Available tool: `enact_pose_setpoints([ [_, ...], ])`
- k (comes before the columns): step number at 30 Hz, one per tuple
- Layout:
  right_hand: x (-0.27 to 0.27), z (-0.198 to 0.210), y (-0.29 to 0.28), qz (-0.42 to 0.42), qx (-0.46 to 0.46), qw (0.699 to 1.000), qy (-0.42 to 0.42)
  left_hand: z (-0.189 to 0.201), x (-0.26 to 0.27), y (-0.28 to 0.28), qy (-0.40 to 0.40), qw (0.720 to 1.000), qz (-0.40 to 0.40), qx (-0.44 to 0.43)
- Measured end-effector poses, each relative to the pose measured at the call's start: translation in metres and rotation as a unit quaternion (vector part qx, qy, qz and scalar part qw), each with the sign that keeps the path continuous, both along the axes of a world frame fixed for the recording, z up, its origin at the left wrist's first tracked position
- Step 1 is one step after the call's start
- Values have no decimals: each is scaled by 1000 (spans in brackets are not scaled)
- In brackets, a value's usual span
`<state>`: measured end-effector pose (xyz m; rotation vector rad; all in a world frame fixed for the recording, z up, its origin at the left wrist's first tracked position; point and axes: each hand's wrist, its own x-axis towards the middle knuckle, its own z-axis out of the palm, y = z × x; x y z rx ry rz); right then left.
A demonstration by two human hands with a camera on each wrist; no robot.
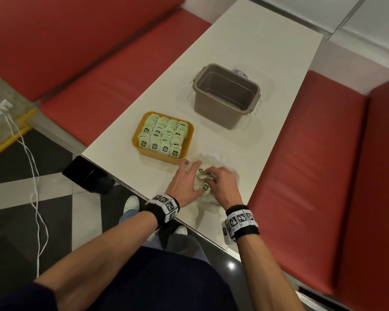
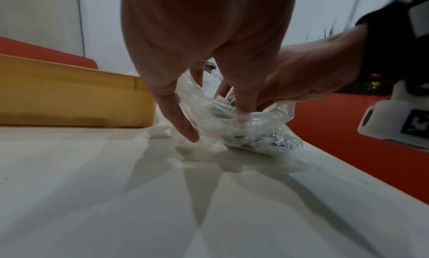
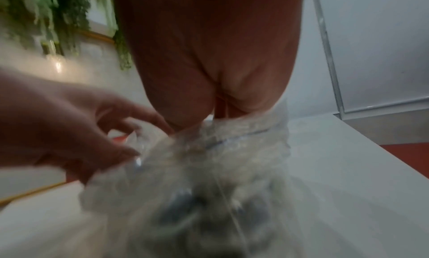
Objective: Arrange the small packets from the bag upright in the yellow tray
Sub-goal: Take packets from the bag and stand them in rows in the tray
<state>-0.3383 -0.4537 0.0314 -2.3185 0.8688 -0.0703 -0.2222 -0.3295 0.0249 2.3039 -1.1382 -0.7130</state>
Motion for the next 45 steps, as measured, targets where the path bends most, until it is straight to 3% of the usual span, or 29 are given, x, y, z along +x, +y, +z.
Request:
enact_pose_setpoints([
  [6,-8,37,-16,-61,9,993,-99,26,12,9,85,994,11,-65],
  [9,-12,48,-21,-71,32,992,-101,52,19,12,102,990,-5,-97],
  [14,-15,75,-27,-112,63,986,-105,85,34,16,5,998,-13,-60],
  [18,-9,137,-26,-139,85,968,-192,101,49,6,159,971,75,-163],
  [21,5,179,-17,-123,165,936,-287,113,49,-13,376,887,147,-224],
  [23,17,189,-10,-105,202,918,-325,127,46,-26,535,790,172,-243],
  [25,30,182,-3,-103,198,918,-326,138,46,-30,657,684,181,-261],
  [27,43,164,4,-112,145,935,-304,141,49,-28,703,631,192,-266],
  [29,52,142,11,-113,68,952,-277,136,53,-24,723,608,187,-270],
  [32,65,121,26,-77,-9,970,-229,125,65,-14,734,594,192,-267],
  [36,84,113,47,-27,-116,984,-134,113,87,-2,721,615,224,-230],
  [40,105,120,69,-19,-81,992,-93,110,116,12,712,635,229,-195],
  [45,132,137,92,-42,-16,989,-143,118,154,35,712,645,203,-189],
])
